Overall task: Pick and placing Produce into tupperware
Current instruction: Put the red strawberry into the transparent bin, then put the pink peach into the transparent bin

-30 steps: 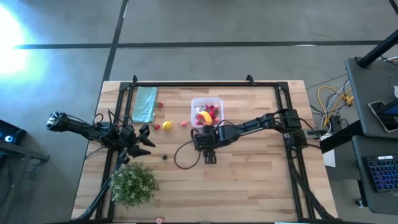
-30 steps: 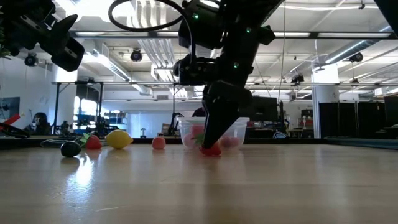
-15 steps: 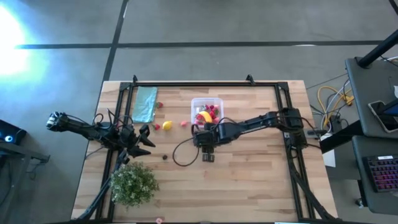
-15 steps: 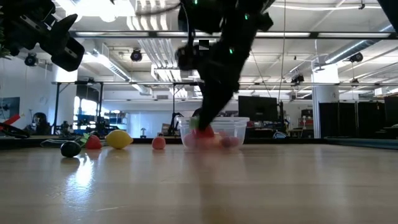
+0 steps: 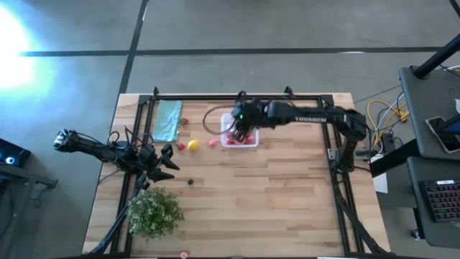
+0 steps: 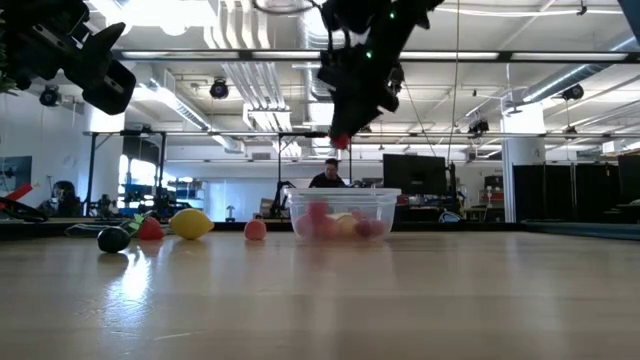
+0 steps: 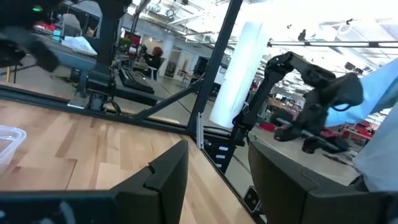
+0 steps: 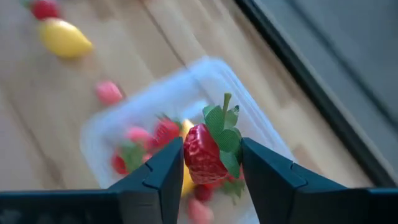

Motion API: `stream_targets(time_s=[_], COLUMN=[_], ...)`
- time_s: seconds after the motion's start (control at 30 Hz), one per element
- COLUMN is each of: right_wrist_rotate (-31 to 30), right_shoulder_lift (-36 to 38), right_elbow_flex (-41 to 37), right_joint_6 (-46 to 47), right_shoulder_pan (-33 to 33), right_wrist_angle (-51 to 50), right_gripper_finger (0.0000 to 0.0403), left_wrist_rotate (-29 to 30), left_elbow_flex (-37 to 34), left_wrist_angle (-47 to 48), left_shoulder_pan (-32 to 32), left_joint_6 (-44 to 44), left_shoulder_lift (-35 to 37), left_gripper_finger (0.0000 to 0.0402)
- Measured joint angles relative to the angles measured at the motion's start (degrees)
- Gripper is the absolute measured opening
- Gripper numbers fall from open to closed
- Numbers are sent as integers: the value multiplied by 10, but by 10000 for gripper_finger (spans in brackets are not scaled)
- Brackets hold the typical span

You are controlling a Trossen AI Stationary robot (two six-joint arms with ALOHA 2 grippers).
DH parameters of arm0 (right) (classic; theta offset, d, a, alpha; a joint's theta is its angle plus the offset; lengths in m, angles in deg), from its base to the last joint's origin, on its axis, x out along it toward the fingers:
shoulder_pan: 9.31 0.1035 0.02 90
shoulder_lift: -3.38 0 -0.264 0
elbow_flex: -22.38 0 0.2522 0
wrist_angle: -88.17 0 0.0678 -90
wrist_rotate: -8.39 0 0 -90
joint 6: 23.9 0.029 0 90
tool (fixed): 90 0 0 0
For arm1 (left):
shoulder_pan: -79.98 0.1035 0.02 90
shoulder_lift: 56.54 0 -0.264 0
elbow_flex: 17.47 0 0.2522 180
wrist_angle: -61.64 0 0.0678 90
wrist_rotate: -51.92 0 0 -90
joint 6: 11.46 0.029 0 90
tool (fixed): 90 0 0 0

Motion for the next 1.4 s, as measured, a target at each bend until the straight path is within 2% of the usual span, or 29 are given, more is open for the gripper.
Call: stream_targets(time_s=[0.13,0.4,0.5,0.73,1.03,1.2,1.3,1.4], right_wrist_rotate=[48,51,52,53,51,54,74,115], right_shoulder_lift=[-4,-3,-3,-7,-19,-20,-20,-20], right_elbow_flex=[-5,-5,1,1,-1,-1,0,1], right_joint_6=[1,0,-33,-95,-7,2,5,32], right_shoulder_pan=[-17,-3,21,90,124,139,150,159], right_wrist_angle=[-30,-12,-9,-9,-9,-9,-7,-6], right_gripper_finger=[169,225,236,240,233,232,232,231], left_wrist_rotate=[0,0,0,-1,-2,-2,1,2], left_elbow_flex=[0,0,0,0,0,0,0,0], left_wrist_angle=[0,-1,0,0,0,0,-1,-5], left_shoulder_pan=[0,0,0,0,0,0,0,0], left_joint_6=[0,0,0,0,0,17,47,34], left_shoulder_lift=[0,0,0,0,0,0,0,0], left_gripper_finger=[155,155,155,155,155,155,155,155])
